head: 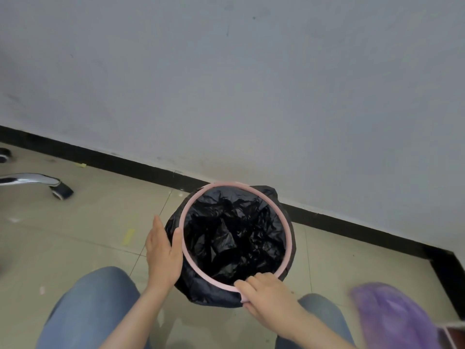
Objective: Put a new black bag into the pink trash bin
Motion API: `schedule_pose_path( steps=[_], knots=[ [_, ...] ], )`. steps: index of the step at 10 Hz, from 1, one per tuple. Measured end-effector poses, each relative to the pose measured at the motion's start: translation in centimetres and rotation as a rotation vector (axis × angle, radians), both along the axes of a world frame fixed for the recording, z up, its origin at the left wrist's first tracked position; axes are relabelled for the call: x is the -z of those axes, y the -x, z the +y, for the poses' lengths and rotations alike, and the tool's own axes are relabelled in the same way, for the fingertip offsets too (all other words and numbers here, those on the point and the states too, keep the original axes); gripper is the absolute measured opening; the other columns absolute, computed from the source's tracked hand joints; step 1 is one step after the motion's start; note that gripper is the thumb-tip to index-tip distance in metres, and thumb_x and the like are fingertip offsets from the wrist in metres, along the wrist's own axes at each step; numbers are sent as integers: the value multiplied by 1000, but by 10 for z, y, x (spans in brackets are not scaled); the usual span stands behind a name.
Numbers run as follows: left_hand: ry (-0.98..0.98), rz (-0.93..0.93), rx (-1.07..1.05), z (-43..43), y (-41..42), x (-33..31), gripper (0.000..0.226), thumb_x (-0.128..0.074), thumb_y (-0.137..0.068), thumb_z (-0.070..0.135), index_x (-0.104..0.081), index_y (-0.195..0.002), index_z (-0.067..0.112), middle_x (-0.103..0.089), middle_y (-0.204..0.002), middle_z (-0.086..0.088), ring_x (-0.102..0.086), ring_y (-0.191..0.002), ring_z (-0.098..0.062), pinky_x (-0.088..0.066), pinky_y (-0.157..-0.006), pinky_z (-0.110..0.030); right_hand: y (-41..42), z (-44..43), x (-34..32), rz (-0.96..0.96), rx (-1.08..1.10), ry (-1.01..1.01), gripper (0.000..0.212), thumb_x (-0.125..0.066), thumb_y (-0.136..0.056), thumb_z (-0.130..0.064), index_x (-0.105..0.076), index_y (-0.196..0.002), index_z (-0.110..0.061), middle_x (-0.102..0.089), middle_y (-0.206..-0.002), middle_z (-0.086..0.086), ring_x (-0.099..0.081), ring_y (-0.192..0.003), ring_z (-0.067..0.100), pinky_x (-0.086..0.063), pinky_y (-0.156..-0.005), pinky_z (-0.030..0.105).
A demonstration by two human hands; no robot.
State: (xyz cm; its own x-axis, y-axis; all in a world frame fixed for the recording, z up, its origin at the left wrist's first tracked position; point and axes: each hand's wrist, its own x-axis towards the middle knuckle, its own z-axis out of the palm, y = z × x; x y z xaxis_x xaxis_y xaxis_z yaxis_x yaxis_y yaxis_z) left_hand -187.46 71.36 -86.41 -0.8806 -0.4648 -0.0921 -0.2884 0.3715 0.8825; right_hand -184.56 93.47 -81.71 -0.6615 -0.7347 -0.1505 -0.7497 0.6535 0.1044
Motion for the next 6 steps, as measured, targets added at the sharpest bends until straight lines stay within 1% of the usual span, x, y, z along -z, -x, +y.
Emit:
schedule_pose_path(
  steps=[1, 2, 3, 4, 5, 6],
  knots=[
    [23, 2, 8, 1, 2, -4, 62, -30, -96, 36, -4, -145, 9, -14, -155, -15, -8, -142, -30, -11, -115, -46, 3, -5, 7, 13, 38, 94, 36, -80, -49, -49, -63, -78, -37, -57, -58, -21, -52, -52, -1, -42, -50, 7],
    [196, 32, 41, 0, 5, -8, 61, -36, -94, 37, -14, -143, 7, -26, -150, -17, -19, -137, -34, -21, -111, -48, 13, -25, 16, 69, 61, 126, 38, -83, -49, -47, -64, -80, -35, -58, -58, -20, -53, -52, 0, -44, -51, 8],
    [486, -17, 228, 5, 12, -5, 59, -40, -94, 37, -21, -143, 11, -21, -154, -12, -13, -141, -31, -19, -113, -45, 37, -52, 14, 54, 136, 164, 41, -84, -48, -46, -66, -83, -33, -60, -57, -16, -56, -53, 4, -45, -53, 11],
    [614, -12, 375, 8, 23, 2, 51, -38, -95, 35, -30, -141, 14, -20, -154, -9, -10, -143, -28, -18, -113, -44, 70, -61, 5, -25, 260, 230, 40, -66, -79, -27, -56, -117, -17, -66, -94, 3, -58, -90, 22, -44, -85, 28],
    [691, -5, 433, 7, 28, -1, 52, -47, -92, 28, -33, -140, 14, -25, -152, -12, -16, -142, -29, -22, -112, -46, 82, -63, -4, -286, 317, 328, 57, -53, -90, -23, -28, -140, -13, -46, -135, 11, -37, -126, 26, -26, -108, 36],
    [766, 60, 510, 7, 29, 1, 56, -66, -81, 25, -46, -132, 13, -44, -141, -20, -38, -132, -37, -38, -101, -52, 83, -41, -53, -340, 374, 871, 50, -55, -83, -41, -44, -130, -32, -49, -135, -15, -39, -124, 1, -32, -107, 18]
  ],
)
